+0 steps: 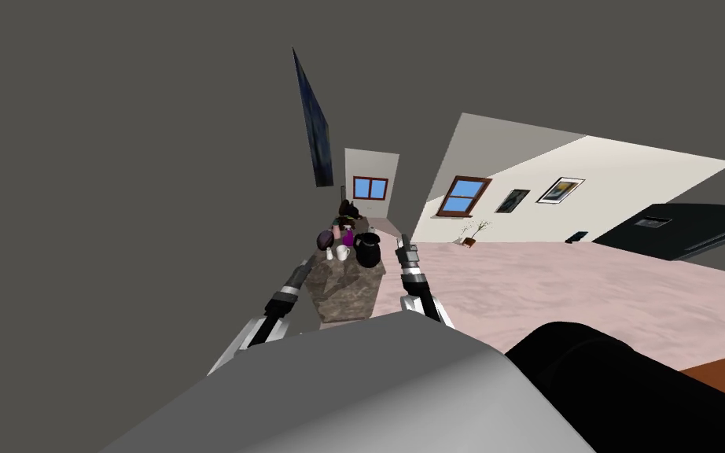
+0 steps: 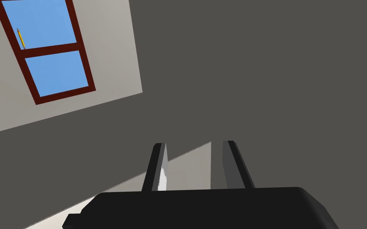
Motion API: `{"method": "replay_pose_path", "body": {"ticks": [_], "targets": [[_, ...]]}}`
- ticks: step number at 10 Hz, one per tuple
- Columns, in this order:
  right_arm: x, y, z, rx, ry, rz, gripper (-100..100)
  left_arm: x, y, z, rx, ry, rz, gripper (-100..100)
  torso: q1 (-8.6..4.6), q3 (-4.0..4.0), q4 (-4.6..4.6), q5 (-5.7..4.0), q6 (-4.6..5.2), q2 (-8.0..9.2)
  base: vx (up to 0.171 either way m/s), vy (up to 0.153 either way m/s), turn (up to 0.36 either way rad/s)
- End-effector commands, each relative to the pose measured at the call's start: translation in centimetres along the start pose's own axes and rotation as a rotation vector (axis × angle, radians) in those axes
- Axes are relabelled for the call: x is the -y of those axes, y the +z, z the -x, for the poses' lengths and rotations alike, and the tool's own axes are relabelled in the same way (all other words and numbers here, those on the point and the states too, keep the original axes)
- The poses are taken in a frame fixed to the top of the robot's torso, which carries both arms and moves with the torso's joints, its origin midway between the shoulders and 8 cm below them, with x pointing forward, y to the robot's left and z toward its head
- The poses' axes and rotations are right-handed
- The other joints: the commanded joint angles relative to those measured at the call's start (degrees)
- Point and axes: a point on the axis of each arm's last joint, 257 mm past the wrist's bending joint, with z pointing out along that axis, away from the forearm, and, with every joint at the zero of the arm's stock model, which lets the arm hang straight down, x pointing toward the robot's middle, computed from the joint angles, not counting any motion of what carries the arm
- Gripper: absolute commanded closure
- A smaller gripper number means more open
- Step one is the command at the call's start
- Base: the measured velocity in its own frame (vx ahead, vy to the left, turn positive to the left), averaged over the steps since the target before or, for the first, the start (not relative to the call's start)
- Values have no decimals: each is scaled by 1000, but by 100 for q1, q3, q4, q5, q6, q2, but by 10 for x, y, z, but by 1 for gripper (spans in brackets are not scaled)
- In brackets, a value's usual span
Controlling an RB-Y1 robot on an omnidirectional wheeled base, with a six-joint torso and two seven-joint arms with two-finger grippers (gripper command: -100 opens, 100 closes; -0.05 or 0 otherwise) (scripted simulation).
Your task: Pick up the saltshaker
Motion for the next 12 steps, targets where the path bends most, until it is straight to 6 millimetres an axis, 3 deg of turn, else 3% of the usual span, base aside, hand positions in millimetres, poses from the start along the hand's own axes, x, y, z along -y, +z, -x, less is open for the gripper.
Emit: {"method": "replay_pose_path", "body": {"ticks": [1,6,12], "targets": [[0,0,0,0,0,0,0,-7,0,-5,-19,32,6,-100,0,0,0,0,0,0,14,-13,-13],[0,0,0,0,0,0,0,-49,-3,-41,-172,285,35,-100,-5,-5,-2,-1,0,-9,34,-26,-44],[0,0,0,0,0,0,0,-92,-11,-61,-318,549,41,-100,-1,-9,-3,-1,-1,-16,53,-20,-56]]}}
